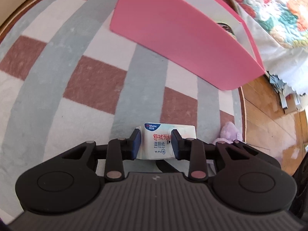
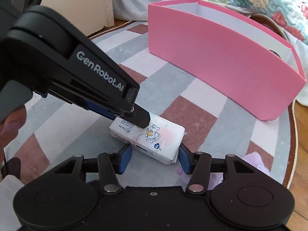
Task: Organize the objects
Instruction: 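Lift the tissue pack with the left gripper toward the pink box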
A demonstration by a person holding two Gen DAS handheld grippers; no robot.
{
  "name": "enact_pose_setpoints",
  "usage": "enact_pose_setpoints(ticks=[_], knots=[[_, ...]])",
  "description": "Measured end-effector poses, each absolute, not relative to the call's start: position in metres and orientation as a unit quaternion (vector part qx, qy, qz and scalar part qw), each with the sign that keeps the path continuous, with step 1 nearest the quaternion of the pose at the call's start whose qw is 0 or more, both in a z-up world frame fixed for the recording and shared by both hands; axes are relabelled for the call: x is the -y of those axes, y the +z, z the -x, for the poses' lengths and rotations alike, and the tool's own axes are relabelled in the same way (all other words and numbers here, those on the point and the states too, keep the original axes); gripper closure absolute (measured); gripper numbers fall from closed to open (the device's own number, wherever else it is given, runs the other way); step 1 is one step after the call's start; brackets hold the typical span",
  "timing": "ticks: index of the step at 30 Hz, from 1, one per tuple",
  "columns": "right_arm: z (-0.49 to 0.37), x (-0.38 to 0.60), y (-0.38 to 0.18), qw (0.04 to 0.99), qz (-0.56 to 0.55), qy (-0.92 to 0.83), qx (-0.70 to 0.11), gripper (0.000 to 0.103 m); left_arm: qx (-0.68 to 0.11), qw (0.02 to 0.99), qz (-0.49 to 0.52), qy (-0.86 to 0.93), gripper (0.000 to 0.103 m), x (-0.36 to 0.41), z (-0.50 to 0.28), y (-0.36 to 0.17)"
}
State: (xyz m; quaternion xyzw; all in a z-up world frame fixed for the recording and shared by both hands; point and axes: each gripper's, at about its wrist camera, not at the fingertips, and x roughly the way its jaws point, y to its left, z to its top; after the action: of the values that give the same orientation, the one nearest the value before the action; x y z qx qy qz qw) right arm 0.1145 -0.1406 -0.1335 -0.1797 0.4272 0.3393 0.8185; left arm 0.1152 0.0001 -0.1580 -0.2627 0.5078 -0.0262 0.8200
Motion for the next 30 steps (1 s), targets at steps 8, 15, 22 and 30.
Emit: enact_pose_setpoints(ticks=[8, 15, 22, 30], knots=[[-0.108, 0.141, -0.12, 0.825, 0.161, 0.338, -0.423, 0.03, -0.513, 0.822, 0.245, -0.041, 0.071, 0.002, -0.108, -0.145], [-0.102, 0.143, -0.102, 0.834, 0.142, 0.341, -0.411, 0.025, -0.499, 0.828, 0.249, -0.054, 0.071, -0.006, -0.1, -0.125], [-0.098, 0.147, -0.081, 0.841, 0.134, 0.341, -0.399, 0.022, -0.483, 0.837, 0.246, -0.072, 0.071, -0.014, -0.091, -0.099], [-0.094, 0.144, -0.059, 0.852, 0.118, 0.335, -0.384, 0.021, -0.457, 0.856, 0.225, -0.088, 0.071, -0.011, -0.083, -0.069]])
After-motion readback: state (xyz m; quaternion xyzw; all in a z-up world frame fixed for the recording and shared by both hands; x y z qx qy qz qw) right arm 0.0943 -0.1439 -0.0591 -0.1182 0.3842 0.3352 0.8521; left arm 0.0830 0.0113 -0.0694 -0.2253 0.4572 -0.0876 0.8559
